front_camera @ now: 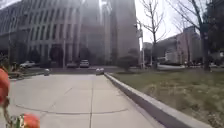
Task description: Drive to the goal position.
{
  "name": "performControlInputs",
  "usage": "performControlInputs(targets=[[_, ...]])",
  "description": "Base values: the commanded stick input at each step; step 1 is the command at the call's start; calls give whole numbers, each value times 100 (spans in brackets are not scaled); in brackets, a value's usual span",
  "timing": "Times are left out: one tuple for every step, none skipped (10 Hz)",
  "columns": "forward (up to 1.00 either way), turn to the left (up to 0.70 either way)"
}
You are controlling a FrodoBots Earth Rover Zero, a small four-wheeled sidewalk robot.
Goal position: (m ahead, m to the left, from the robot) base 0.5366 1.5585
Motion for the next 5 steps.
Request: performControlInputs(targets=[[0, 18], [0, 4], [0, 0], [0, 0], [0, 0]])
